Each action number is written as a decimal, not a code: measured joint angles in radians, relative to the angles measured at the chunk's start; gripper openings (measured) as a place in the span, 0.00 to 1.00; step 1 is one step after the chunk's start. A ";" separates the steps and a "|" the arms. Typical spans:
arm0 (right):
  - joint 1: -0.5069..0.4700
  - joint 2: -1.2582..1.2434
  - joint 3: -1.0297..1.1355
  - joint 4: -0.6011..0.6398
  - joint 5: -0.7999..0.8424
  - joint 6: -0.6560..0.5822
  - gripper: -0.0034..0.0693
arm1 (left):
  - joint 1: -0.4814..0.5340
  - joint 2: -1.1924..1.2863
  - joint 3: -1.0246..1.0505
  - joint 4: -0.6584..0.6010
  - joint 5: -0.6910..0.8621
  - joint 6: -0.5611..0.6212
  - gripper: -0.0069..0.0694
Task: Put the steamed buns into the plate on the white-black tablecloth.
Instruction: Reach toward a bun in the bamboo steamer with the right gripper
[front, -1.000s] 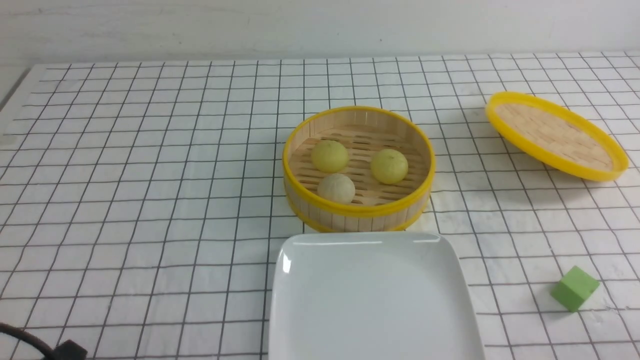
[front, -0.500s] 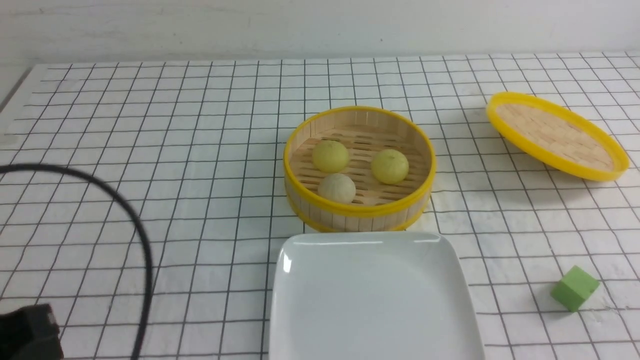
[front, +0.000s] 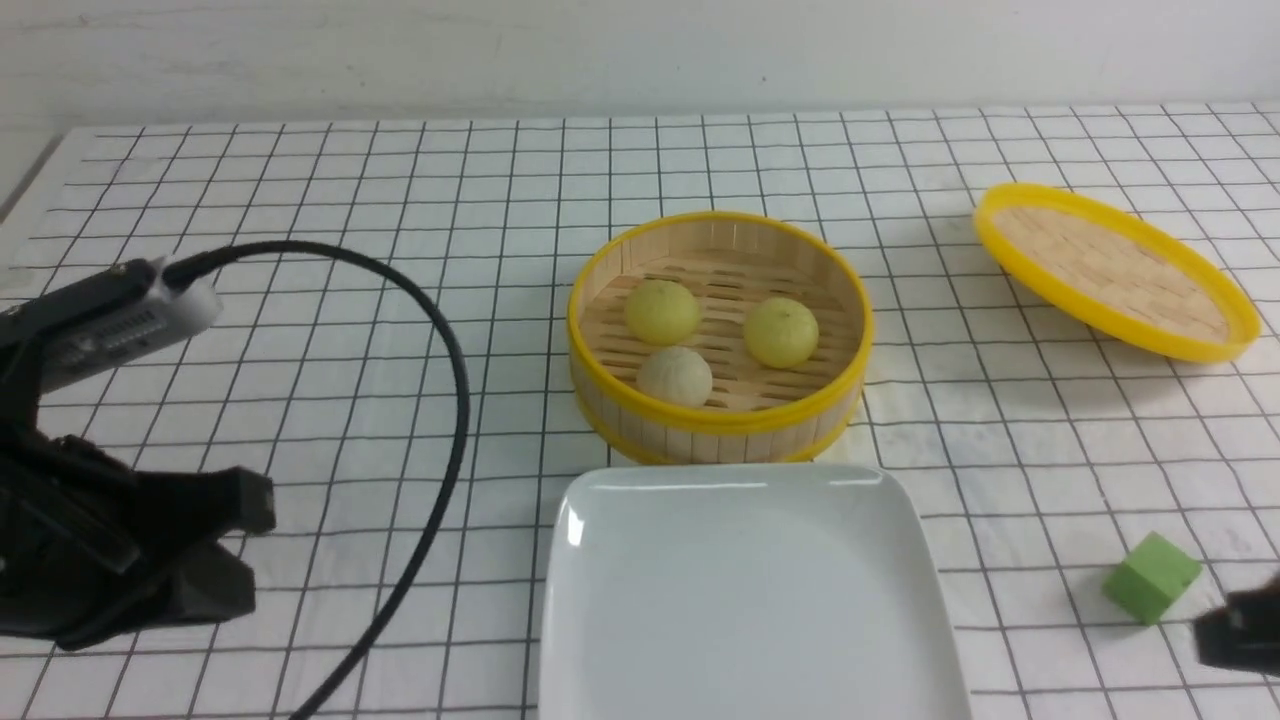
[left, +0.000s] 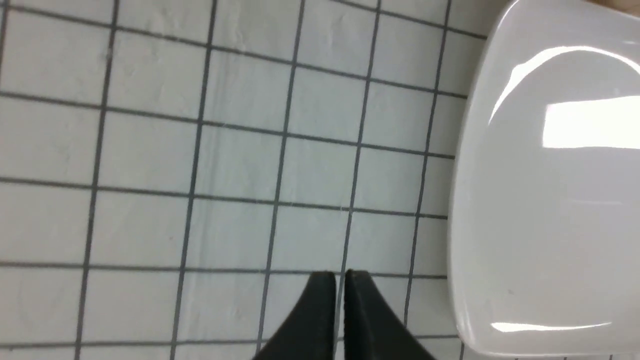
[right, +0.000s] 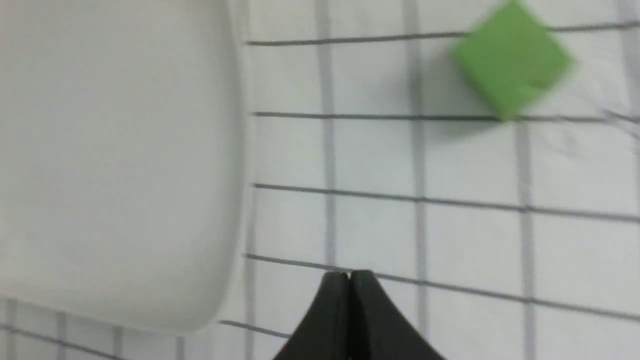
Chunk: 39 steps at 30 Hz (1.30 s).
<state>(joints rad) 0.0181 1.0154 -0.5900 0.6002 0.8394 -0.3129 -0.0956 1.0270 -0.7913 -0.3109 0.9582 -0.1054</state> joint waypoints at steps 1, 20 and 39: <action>0.001 0.043 -0.017 0.078 0.005 -0.076 0.05 | 0.000 0.005 0.000 -0.015 -0.012 0.018 0.20; 0.361 0.823 -0.909 -0.358 -0.007 0.198 0.34 | 0.000 0.044 0.000 -0.048 -0.066 0.055 0.43; 0.368 1.029 -1.150 -0.412 -0.048 0.247 0.06 | 0.000 0.044 0.000 -0.048 -0.073 0.055 0.44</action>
<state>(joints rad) 0.3857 2.0441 -1.7396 0.1878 0.7915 -0.0654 -0.0956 1.0706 -0.7913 -0.3585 0.8856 -0.0500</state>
